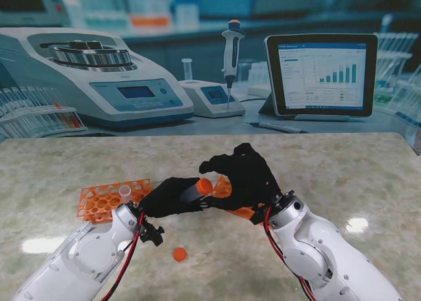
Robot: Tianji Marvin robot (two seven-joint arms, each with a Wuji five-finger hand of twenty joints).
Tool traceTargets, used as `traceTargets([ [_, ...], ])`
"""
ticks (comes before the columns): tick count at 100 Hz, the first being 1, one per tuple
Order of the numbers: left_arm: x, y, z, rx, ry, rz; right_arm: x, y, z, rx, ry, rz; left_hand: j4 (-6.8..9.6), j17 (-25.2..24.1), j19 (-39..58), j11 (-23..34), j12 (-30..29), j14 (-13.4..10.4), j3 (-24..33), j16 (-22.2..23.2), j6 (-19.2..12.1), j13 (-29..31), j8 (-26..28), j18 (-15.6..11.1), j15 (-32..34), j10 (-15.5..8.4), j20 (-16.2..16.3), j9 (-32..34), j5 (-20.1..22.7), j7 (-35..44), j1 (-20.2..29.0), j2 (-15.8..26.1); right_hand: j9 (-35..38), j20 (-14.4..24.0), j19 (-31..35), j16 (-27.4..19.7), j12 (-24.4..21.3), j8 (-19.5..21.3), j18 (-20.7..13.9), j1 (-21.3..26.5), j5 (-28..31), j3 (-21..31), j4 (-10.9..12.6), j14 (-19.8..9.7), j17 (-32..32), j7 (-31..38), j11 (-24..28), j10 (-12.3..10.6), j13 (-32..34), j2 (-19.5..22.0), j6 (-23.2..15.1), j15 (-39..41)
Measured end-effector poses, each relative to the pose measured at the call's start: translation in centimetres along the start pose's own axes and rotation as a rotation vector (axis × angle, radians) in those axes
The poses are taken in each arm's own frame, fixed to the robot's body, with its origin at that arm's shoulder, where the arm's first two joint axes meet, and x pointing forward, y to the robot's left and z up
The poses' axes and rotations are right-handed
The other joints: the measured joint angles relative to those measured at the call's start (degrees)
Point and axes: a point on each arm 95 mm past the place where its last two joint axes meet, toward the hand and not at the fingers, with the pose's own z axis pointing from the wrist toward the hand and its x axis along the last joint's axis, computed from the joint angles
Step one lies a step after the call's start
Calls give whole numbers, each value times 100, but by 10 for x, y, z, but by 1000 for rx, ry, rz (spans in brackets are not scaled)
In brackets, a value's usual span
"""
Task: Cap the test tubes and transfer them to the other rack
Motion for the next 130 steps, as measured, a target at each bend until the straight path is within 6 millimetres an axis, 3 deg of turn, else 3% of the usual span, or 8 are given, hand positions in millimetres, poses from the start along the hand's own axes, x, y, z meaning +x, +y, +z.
traceTargets([
  [27, 0, 0, 0, -1, 0, 0, -2, 1, 1, 7, -9, 26, 0, 0, 0, 1, 0, 0, 0, 0, -1, 0, 0, -1, 0, 0, 0, 0, 0, 0, 0, 0, 340, 70, 0, 0, 268, 282, 0, 312, 120, 10, 2, 1, 84, 257, 272, 7, 16, 0, -51, 0],
  [57, 0, 0, 0, -1, 0, 0, -2, 2, 5, 7, -7, 35, 0, 0, 0, 1, 0, 0, 0, 0, -1, 0, 0, -1, 0, 0, 0, 0, 0, 0, 0, 0, 702, 72, 46, 13, 497, 528, 0, 963, 465, -681, 4, -18, 232, 504, 436, 3, 329, -28, -189, 32],
  [74, -1, -1, 0, 2, -2, 1, -1, 1, 6, 6, -1, 42, 0, 0, 0, 1, 0, 0, 0, 0, -1, 0, 0, -1, 0, 0, 0, 0, 0, 0, 0, 0, 786, 72, 110, 19, 566, 279, 0, 1835, 465, -2297, 5, -53, 294, 912, 497, -15, 522, 322, -313, 148],
  [79, -1, -1, 0, 2, -3, 1, 0, 1, 7, 6, 0, 45, 0, 0, 0, 1, 0, 0, 0, 0, -1, 0, 0, -1, 0, 0, 0, 0, 0, 0, 0, 0, 910, 72, 118, 24, 616, 100, 0, 2198, 461, -3088, 126, -56, 309, 1081, 503, -17, 516, 495, -313, 144],
  [85, -1, -1, -1, 1, -4, 1, -1, 1, 7, 6, 1, 46, 0, 0, 0, 1, 0, 0, 0, 0, -1, 0, 0, -1, 0, 0, 0, 0, 0, 0, 0, 0, 965, 72, 163, 24, 624, 24, 0, 2381, 450, -3456, 175, -61, 349, 1209, 528, -23, 631, 534, -313, 153],
  [102, -2, -1, -1, 1, -5, 1, 0, -1, 8, 5, 3, 51, 0, 0, 0, 1, 0, 0, 0, 0, -1, 0, 0, -1, 0, 0, 0, 0, 0, 0, 0, 0, 1181, 72, 200, 91, 739, -334, 0, 2556, 354, -3780, 180, -78, 444, 1735, 714, -97, 756, 537, -313, 324],
  [130, -3, -1, -2, 1, -7, 2, 0, -5, 10, -9, 5, 59, 0, 0, 1, 1, 0, 0, 0, 0, -1, 0, 0, -1, 0, 0, 0, 0, 0, 0, 0, 0, 1697, 72, 355, 163, 909, -362, -30, 2596, 473, -3946, 180, -146, 685, 1935, 997, -228, 1184, 525, -291, 678],
])
